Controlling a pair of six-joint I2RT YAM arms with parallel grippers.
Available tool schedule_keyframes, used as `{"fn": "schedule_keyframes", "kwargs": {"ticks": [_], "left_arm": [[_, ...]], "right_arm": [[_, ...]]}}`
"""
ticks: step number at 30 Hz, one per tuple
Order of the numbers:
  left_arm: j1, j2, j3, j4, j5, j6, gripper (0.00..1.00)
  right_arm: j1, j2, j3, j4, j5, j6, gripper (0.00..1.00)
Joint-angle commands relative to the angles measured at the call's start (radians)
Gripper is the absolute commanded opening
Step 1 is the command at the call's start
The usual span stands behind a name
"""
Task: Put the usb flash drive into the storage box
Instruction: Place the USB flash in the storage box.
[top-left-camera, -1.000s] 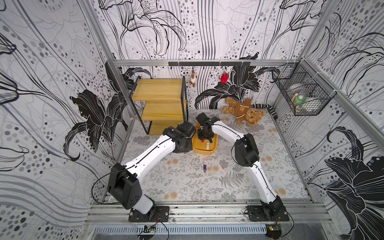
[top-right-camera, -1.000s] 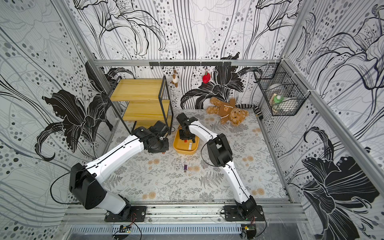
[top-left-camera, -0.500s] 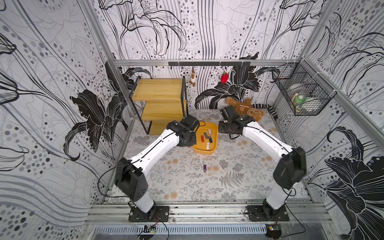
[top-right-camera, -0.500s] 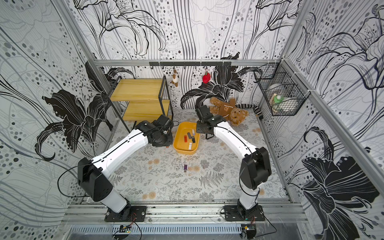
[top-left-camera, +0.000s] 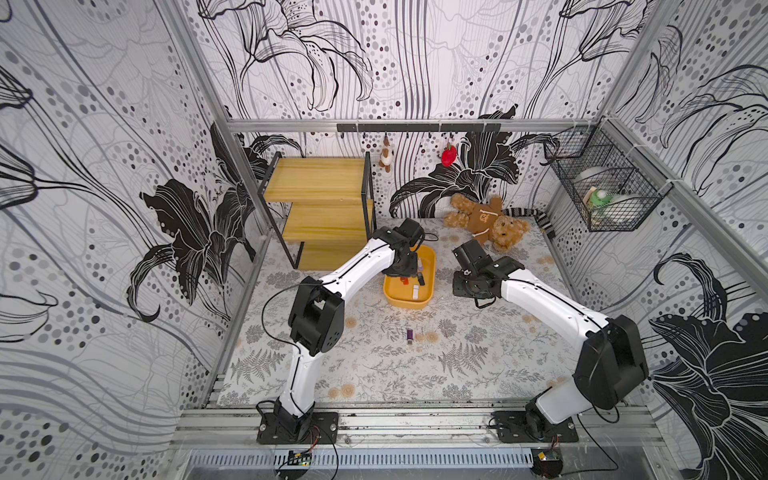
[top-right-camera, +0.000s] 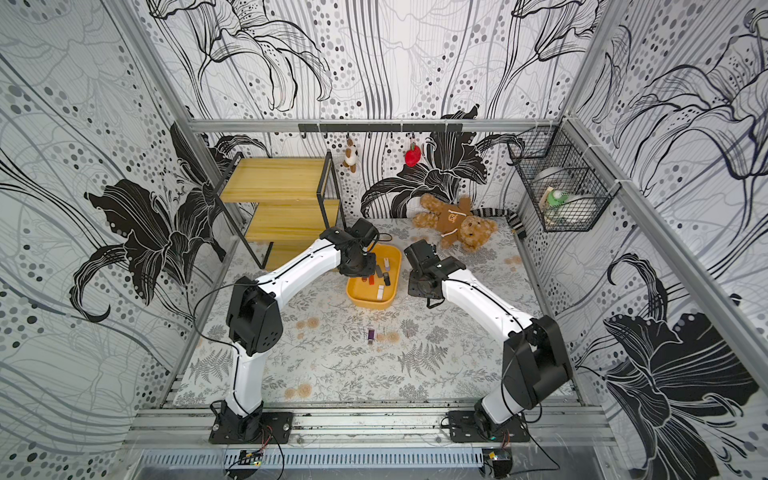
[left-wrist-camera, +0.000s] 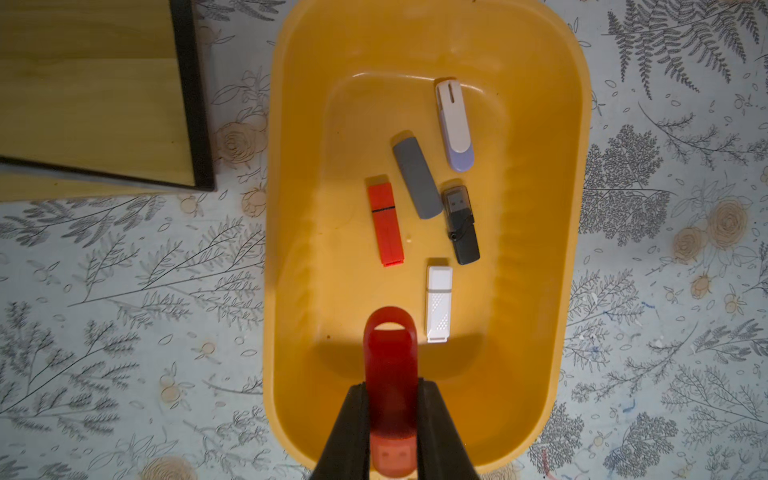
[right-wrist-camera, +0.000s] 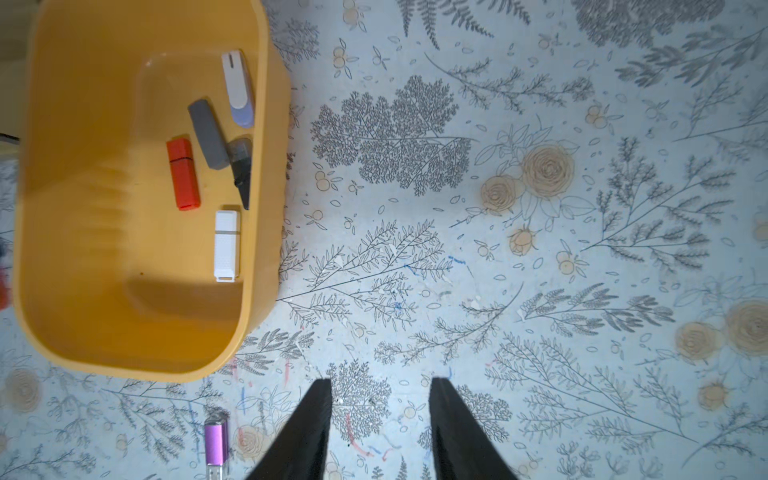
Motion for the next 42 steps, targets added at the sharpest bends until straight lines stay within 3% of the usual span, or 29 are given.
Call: {"fn": "schedule_keyframes", "kwargs": {"ticks": [1,21,25,31,42], "left_arm": [[0.008,0.048,0.037,0.005,-0.015,0.039,0.00],[0.024,0.160,-0.092,0.109,-0.038,0.045,0.00],[0.023,0.170,-0.090,0.101,-0.045,0.051,0.05],[0.024,0.164,-0.094,0.111,-0.040,0.050,0.26],[0.020,0.134,-0.065,0.089,-0.055,0.046,0.34]], "right_arm": [[-0.005,-0.049,-0.028,-0.017,0.009,0.022,0.45],[-0.005,-0.134,-0.130,-0.030,0.002,0.051,0.49],[-0.005,-0.138,-0.138,-0.030,0.003,0.054,0.49],[-0.005,-0.149,-0.151,-0.032,0.008,0.057,0.50],[-0.004,-0.166,-0.142,-0.037,0.004,0.055,0.51]]}}
